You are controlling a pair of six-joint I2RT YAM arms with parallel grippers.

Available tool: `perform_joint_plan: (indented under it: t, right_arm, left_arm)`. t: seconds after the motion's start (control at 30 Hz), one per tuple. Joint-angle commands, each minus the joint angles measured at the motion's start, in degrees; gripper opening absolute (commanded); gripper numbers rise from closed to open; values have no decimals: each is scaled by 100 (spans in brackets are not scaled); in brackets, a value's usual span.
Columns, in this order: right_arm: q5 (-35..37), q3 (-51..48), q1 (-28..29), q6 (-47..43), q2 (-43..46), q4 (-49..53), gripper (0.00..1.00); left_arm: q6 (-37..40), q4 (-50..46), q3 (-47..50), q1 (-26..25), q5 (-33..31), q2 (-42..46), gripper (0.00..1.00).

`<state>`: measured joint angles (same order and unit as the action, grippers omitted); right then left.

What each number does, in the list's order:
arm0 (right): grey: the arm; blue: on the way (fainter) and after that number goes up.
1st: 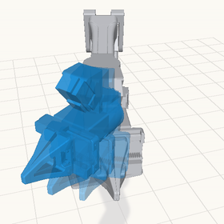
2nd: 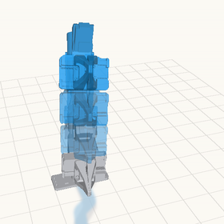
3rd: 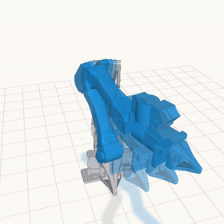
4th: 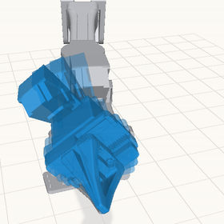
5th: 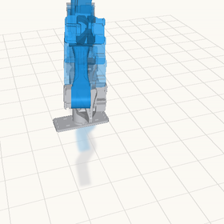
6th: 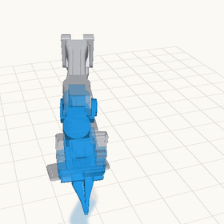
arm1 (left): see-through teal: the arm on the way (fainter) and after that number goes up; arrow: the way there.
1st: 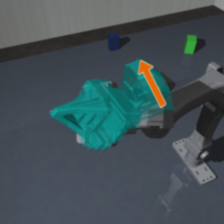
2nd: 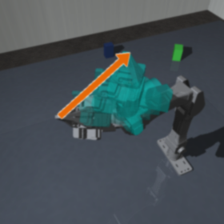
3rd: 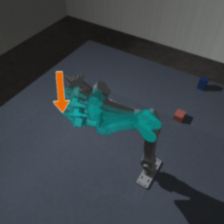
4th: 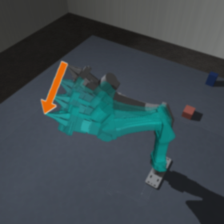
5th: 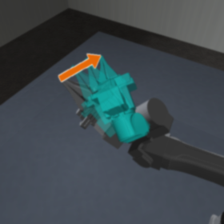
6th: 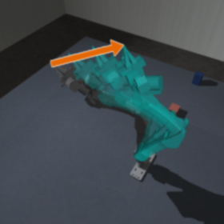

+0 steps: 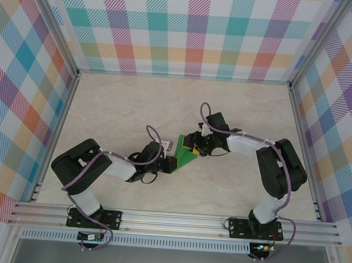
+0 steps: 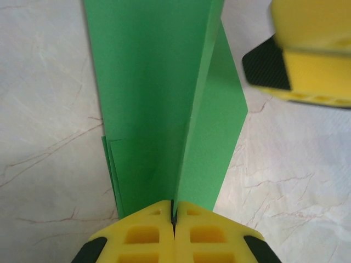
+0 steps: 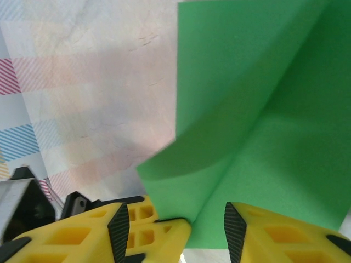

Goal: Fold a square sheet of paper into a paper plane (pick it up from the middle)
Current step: Fourth fold the wing at the center of the table.

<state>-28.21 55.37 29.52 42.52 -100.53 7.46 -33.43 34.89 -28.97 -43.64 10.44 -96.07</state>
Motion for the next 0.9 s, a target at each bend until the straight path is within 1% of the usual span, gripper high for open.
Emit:
perform_joint_plan:
  t: [0.0, 0.33, 0.53, 0.67, 0.77, 0.87]
  right_arm:
    - [-184, 15, 19, -202, -176, -178, 50]
    - [-247, 243, 45, -372, -573, -139, 49]
    - [-139, 373, 71, -485, -735, 54, 49]
    - [134, 503, 126, -537, -848, 409, 49]
    - [498, 651, 217, -565, -933, 811, 49]
    - [882, 817, 299, -518, -1057, 1262, 49]
  left_arm:
    - [-442, 272, 80, 93, 53, -67, 4]
    - [-800, 324, 119, 152, 63, -86, 3]
    - [-932, 348, 115, 188, 107, -174, 3]
    - [-970, 335, 103, 198, 145, -166, 4]
    - [-979, 290, 101, 207, 127, -125, 6]
    - [-959, 100, 86, 213, 51, 17, 14]
